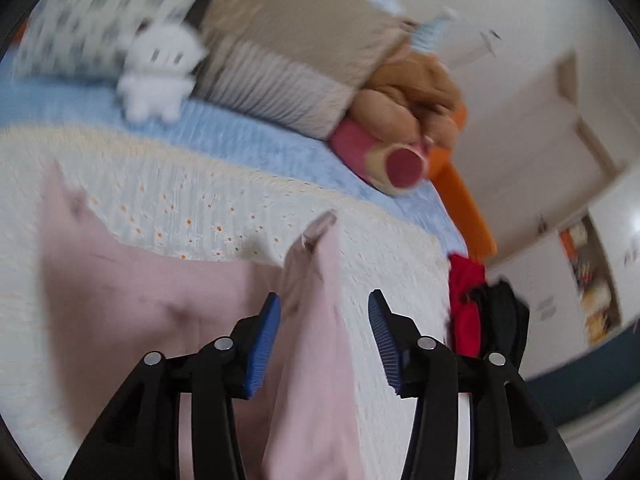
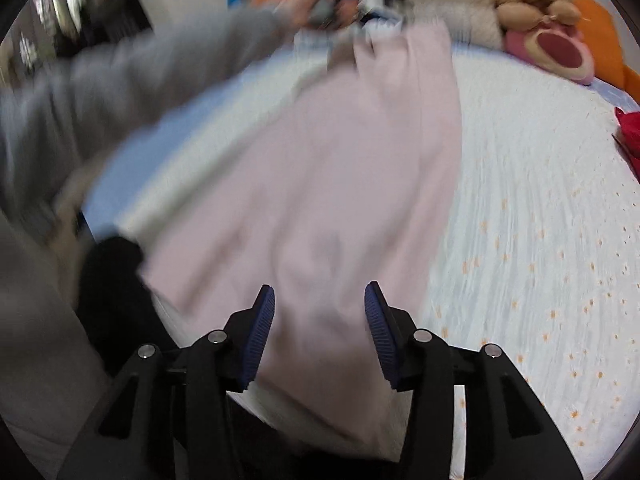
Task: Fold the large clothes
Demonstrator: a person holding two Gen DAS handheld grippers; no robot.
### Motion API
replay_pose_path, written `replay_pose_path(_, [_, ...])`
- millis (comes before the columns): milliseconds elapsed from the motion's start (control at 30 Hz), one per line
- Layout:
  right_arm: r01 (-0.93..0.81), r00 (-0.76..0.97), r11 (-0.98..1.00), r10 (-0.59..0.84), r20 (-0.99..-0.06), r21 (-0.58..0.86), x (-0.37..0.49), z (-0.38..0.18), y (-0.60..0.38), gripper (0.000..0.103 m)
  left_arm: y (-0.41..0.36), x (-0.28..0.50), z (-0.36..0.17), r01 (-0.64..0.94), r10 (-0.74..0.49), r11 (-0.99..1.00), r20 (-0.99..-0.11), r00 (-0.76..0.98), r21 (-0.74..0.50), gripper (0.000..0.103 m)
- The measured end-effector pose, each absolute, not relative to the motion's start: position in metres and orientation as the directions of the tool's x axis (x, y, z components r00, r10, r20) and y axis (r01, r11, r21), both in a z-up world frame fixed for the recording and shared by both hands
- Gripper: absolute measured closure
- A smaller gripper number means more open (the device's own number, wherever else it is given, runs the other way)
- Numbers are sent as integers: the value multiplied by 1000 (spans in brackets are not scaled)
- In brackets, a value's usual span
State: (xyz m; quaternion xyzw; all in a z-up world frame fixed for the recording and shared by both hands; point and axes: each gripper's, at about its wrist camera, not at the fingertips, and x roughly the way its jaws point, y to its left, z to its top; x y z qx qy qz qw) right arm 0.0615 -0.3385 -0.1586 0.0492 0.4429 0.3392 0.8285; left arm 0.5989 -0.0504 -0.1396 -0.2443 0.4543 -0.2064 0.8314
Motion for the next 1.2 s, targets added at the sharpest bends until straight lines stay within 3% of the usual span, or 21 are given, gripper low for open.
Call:
replay_pose_path(100, [-536, 396, 749, 631, -667, 389, 63, -159, -323, 65, -73, 563, -127, 234, -606, 792, -676, 419, -564, 52])
replay_pose_path(133, [-539, 363, 748, 622, -694, 387, 65, -168, -311, 71, -84, 550, -133, 260, -617, 786, -694, 371, -560, 52])
replay_pose_path(233, [-567, 243, 736, 578, -779, 369, 58, -199, -277, 77, -111, 519, -159, 324, -646, 758, -719, 256, -566, 52])
replay_pose_path(333, [-579, 204, 745, 527, -825, 332, 44, -216, -264, 77, -121, 501, -186, 325, -576, 805, -783, 233, -496, 52])
replay_pose_path(433, [-589, 159, 733, 518, -840, 340, 37, -220, -265, 76, -103, 500, -226, 230, -474, 875, -854, 217, -427, 56])
replay_pose_path(633, [-614, 120, 698, 544, -830, 368, 39, -218, -259, 76, -105, 493, -254, 240, -403, 907, -876, 264, -345, 62])
replay_pose_path(700, [-609, 78, 657, 607, -791, 444, 47, -205, -270, 70, -104, 493, -254, 219, -399, 912, -875, 274, -348, 62])
replay_pose_path(800, [-593, 161, 611, 729, -665, 525, 73, -157, -294, 61, -95, 494, -256, 199, -438, 897, -855, 278, -394, 62])
replay_pose_path(833, [-598, 229, 610, 751, -619, 520, 88, -137, -305, 54, -90, 492, -258, 190, -456, 889, -843, 285, -417, 62])
replay_pose_path(933, [-599, 386, 687, 698, -604, 411, 147, -100, -324, 55, -81, 483, -263, 178, -487, 874, -816, 313, -453, 62])
replay_pose_path(1000, [-586, 424, 716, 670, -609, 380, 192, -92, -325, 66, -79, 481, -263, 183, -493, 870, -807, 325, -458, 62])
replay_pose_path(1033, [-570, 434, 723, 668, -604, 390, 225, -91, -324, 80, -77, 480, -264, 177, -502, 865, -801, 327, -470, 62])
replay_pose_path(1067, [-551, 438, 726, 671, -598, 410, 257, -94, -322, 86, -74, 480, -264, 175, -511, 859, -795, 327, -481, 62])
replay_pose_path(1200, [-449, 478, 744, 668, -570, 495, 384, -117, -325, 92, -62, 479, -266, 180, -545, 838, -777, 315, -514, 63])
